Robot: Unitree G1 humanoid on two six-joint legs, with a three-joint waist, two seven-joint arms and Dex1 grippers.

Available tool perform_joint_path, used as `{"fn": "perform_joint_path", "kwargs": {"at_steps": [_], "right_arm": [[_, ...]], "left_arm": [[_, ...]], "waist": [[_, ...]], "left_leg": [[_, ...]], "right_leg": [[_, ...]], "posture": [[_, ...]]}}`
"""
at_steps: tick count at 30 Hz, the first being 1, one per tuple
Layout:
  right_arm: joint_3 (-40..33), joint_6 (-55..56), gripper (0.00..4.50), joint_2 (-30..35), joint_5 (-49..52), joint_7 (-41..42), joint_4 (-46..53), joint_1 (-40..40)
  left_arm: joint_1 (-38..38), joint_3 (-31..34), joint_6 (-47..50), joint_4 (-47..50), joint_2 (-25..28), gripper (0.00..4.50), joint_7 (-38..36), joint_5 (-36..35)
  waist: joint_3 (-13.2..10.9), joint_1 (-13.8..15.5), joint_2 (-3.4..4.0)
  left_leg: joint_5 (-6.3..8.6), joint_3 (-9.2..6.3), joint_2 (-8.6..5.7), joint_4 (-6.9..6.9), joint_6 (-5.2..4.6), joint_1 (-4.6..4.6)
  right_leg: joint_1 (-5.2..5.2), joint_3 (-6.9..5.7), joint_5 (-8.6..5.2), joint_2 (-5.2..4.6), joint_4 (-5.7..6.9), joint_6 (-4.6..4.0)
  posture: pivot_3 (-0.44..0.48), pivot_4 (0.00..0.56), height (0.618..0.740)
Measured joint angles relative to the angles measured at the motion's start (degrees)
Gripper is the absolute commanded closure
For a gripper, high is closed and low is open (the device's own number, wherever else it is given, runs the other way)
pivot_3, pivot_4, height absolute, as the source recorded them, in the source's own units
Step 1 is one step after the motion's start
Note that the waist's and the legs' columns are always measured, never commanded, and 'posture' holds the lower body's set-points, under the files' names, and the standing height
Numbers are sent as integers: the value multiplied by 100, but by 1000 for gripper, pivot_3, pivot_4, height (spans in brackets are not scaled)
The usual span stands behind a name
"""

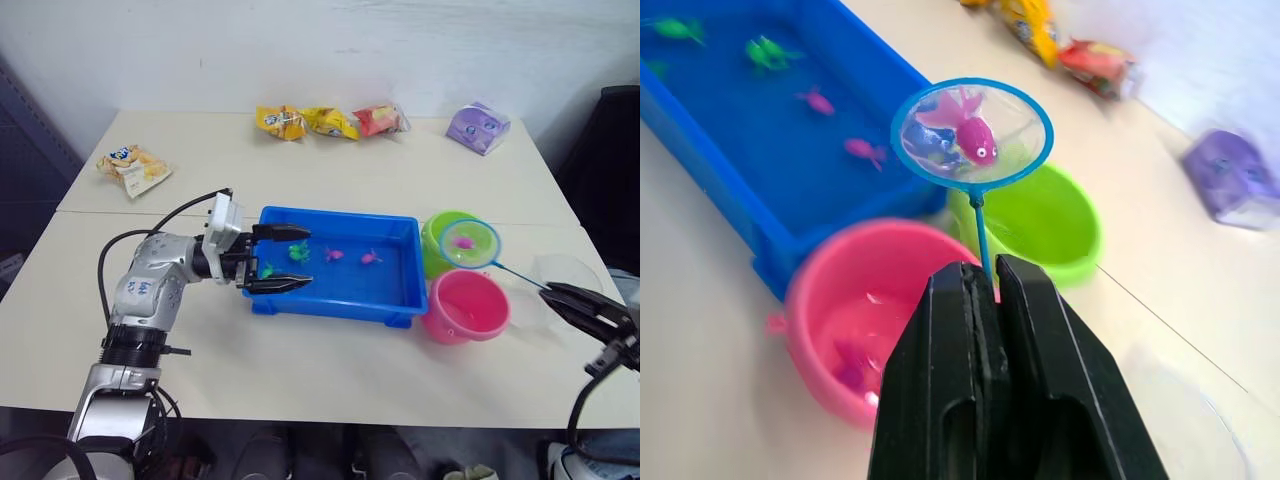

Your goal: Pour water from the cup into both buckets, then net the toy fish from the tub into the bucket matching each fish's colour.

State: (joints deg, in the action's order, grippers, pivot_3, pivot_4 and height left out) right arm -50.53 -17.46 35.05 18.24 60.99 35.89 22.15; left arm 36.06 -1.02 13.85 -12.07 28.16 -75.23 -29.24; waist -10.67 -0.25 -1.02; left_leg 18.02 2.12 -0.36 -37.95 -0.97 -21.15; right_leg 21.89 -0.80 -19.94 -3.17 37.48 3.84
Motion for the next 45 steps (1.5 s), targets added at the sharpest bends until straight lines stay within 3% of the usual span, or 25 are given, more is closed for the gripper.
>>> {"fn": "perform_joint_path", "kwargs": {"at_steps": [4, 9, 10, 13, 20, 27, 33, 45], "right_arm": [[99, 1644, 4500, -182, -590, -89, -616, 332], [625, 4453, 4500, -416, -1497, -522, -1800, 397], [726, 5245, 4500, -417, -1839, -796, -2177, 342], [740, 6093, 4500, -357, -2323, -1196, -2506, 232], [327, 8418, 4500, -104, -4569, -2898, -3319, -106], [-171, 9064, 4500, 37, -5949, -4219, -3510, -145], [-263, 8865, 4500, 80, -6743, -5172, -3538, 86], [39, 7955, 4500, 105, -7020, -5923, -2855, 788]], "left_arm": [[11, -17, -20, -19, -78, 59, -20, 37], [-7, -19, -13, 13, -148, 59, 19, 44], [-26, -20, -5, 39, -172, 59, 49, 44], [-53, -21, 43, 115, -194, 59, 116, 44], [-288, -5, 201, 493, -197, 59, 343, 40], [-326, 2, 246, 524, -150, 59, 442, 40], [-330, 0, 239, 522, -112, 59, 450, 41], [-334, -7, 159, 435, -117, 59, 427, 61]], "waist": [[0, -16, 0], [0, 0, 0], [0, -2, 0], [0, -8, 0], [0, 3, 0], [0, 1, 0], [0, -6, 0], [0, 4, 0]], "left_leg": [[0, -1, 1, 0, 2, 8], [-1, 0, 1, 0, 3, 7], [-1, 1, 1, 0, 3, 8], [-2, 0, 1, 0, 7, 10], [-2, 0, 1, 0, 11, 10], [-3, 1, 1, -2, 12, 11], [-3, 1, 1, -1, 13, 14], [-3, 1, 3, 6, 15, 30]], "right_leg": [[-5, 2, 0, 1, 0, 0], [-6, 1, 0, 0, -2, 0], [-6, 2, 0, 0, -2, 0], [-6, 2, 0, 0, 0, 0], [-8, 4, -1, 2, -2, -1], [-9, 4, -1, 3, -1, -1], [-12, 6, -2, 4, -1, -3], [-26, 9, -4, 8, -3, -8]], "posture": [[0, 150, 740], [0, 150, 740], [0, 150, 740], [0, 150, 740], [0, 150, 740], [0, 150, 740], [0, 150, 740], [0, 150, 740]]}}
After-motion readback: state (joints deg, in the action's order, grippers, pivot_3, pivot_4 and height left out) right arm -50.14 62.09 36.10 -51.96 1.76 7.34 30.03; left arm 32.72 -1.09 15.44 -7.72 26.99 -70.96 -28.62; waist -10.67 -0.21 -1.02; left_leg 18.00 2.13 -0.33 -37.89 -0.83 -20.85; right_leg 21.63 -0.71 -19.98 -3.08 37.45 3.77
